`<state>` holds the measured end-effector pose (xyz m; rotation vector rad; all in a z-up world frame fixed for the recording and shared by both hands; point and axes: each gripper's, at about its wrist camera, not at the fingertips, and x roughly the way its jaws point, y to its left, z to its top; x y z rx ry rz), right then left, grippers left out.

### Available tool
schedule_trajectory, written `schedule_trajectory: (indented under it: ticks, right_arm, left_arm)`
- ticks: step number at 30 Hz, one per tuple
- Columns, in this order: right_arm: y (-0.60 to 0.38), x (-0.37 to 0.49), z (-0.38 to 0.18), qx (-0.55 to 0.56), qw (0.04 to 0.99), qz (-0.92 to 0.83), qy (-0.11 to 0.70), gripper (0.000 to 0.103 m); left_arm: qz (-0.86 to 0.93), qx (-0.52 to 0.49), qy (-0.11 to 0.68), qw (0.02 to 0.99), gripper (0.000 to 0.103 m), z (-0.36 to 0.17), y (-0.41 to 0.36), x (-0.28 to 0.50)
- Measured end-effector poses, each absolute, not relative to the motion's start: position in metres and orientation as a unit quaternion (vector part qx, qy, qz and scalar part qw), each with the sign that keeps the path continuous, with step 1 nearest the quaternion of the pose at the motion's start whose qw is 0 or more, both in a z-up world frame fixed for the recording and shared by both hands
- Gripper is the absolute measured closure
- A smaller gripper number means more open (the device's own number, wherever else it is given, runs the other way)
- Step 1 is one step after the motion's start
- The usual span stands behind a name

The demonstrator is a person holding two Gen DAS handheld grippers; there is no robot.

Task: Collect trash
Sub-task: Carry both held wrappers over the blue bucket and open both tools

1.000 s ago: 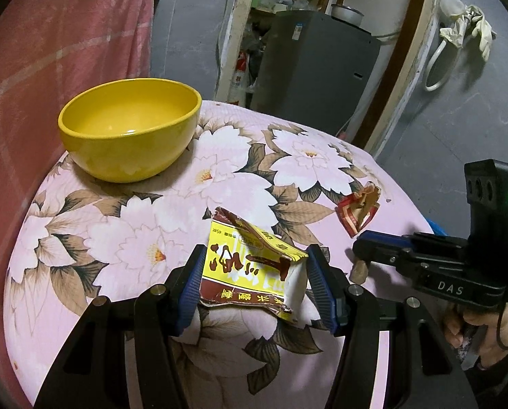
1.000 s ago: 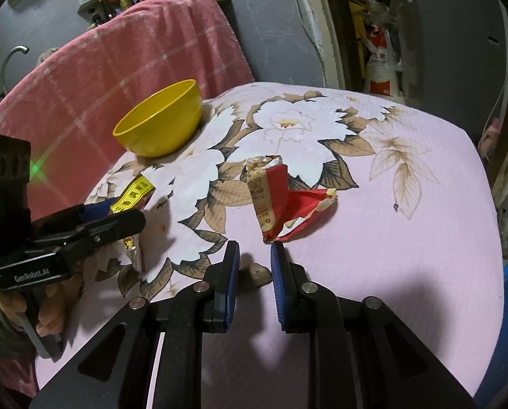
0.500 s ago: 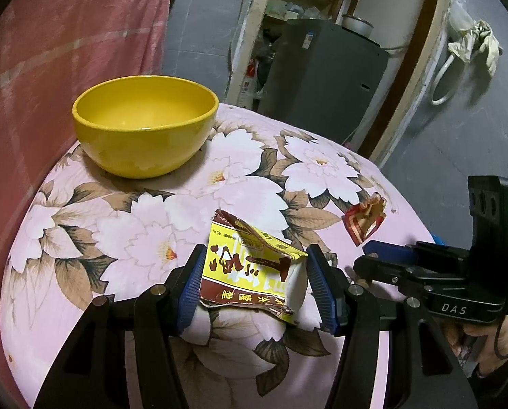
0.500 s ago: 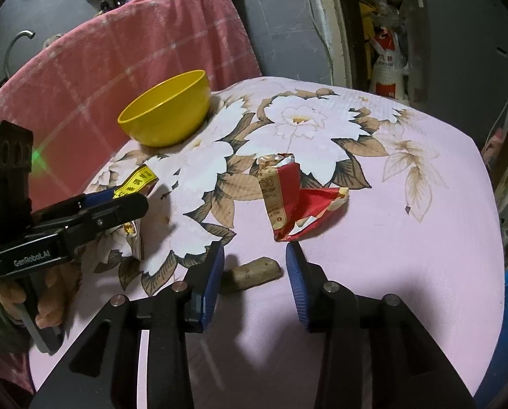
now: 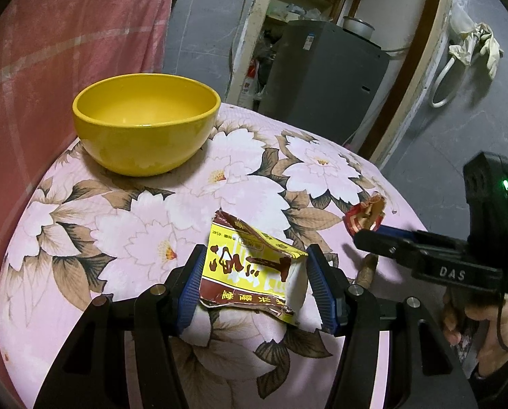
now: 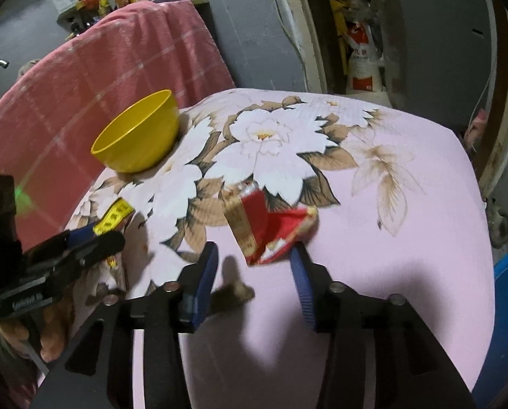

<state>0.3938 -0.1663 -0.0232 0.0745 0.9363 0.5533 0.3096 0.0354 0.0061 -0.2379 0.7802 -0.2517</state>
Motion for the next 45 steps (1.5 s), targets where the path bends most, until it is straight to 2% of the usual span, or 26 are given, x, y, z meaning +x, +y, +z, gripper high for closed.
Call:
schedule_trajectory:
  ticks: [4,6,8,11,17,22,27,33,45]
  right_arm:
    - [-0.159,0.406,-0.022,0.025,0.859,0.246,0.449,0.059]
    - [-0.16,0.411,-0.023,0.026,0.86,0.235,0.453,0.072]
    - [-0.164,0.413,-0.024,0.035,0.86,0.231,0.454,0.078]
    - [-0.173,0.415,-0.025,0.064,0.856,0.238,0.454,0.082]
    - [-0.187,0.403,-0.013,0.093,0.871,0.248,0.414,0.082]
    - [-0.206,0.37,0.013,0.074,0.916,0.222,0.327,0.082]
    - [-0.243,0.33,0.046,0.05,0.958,0.161,0.233,0.082]
    - [-0.309,0.283,0.077,0.036,0.985,0.059,0.157,0.083]
    - [-0.419,0.25,0.061,0.085,0.98,-0.065,0.167,0.083]
  left_arm:
    - [-0.119,-0.111,0.377,0.912,0.051,0.007,0.035,0.311]
    - [-0.116,-0.107,0.376,0.913,0.051,0.008,0.033,0.312]
    - [-0.114,-0.102,0.375,0.914,0.051,0.008,0.031,0.313]
    - [-0.114,-0.099,0.37,0.917,0.051,0.01,0.027,0.312]
    - [-0.115,-0.098,0.34,0.928,0.051,0.02,0.019,0.308]
    - [-0.127,-0.11,0.305,0.937,0.051,0.038,0.0,0.307]
    - [-0.163,-0.11,0.253,0.947,0.051,0.069,-0.041,0.306]
    - [-0.234,-0.102,0.207,0.945,0.051,0.1,-0.112,0.303]
    - [-0.346,-0.056,0.206,0.914,0.051,0.096,-0.257,0.301]
